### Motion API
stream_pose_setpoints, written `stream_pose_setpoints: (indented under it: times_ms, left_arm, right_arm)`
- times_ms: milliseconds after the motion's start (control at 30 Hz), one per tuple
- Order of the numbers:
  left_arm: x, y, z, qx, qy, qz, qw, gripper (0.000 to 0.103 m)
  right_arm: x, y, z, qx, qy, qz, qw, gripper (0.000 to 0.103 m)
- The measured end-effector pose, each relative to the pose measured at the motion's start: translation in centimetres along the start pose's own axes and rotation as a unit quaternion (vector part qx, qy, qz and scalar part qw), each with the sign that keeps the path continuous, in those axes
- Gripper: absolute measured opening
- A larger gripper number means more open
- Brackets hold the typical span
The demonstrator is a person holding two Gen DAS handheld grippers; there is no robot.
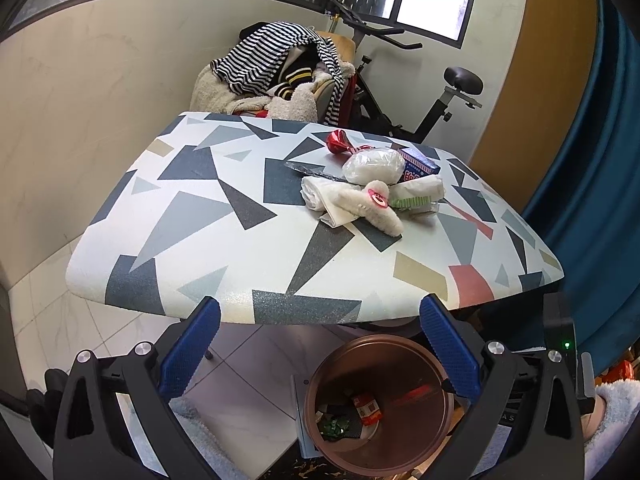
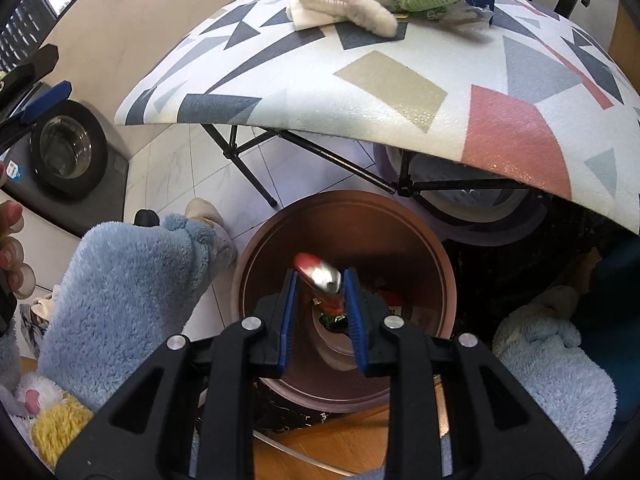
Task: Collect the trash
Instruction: 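Lower the red lighter into the brown bin and open the right gripper, then move the right gripper to the blue ice cream box and grasp it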
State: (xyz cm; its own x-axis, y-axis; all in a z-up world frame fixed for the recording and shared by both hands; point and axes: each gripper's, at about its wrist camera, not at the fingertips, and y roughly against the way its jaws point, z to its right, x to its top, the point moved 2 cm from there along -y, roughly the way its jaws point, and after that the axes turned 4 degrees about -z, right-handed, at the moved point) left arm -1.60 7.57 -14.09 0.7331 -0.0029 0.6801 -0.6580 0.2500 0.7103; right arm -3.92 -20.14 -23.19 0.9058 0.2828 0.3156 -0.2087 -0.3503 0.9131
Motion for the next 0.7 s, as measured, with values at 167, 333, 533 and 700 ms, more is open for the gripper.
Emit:
stream_pose_setpoints:
  times_ms: [167, 333, 533, 700]
  left_arm:
    - [0.0, -0.1, 0.0, 0.001, 0.0, -0.001, 1.0, 0.097]
    - [0.0, -0.4, -0.1, 0.005, 0.002, -0.001, 1.0, 0.097]
    - [0.6, -0.7, -0.1, 0.007, 0.0, 0.01, 0.9999, 0.097]
    - [1.3, -0.9, 0.3, 0.007, -0.012, 0.022, 0.9997, 0.097]
  right_arm:
    - [0.2, 0.1, -0.2, -0.008, 0.005, 0.004, 1.0, 0.051]
    - [0.5, 1.1, 0.3, -0.037, 0.003, 0.026, 0.999, 0.091]
    - [1.6, 2.0, 1.8, -0.072, -0.005, 0.046, 0.996, 0.097]
    - [2.5, 3.1, 3.7, -0.097, -0.025, 0.066, 0.993, 0.097]
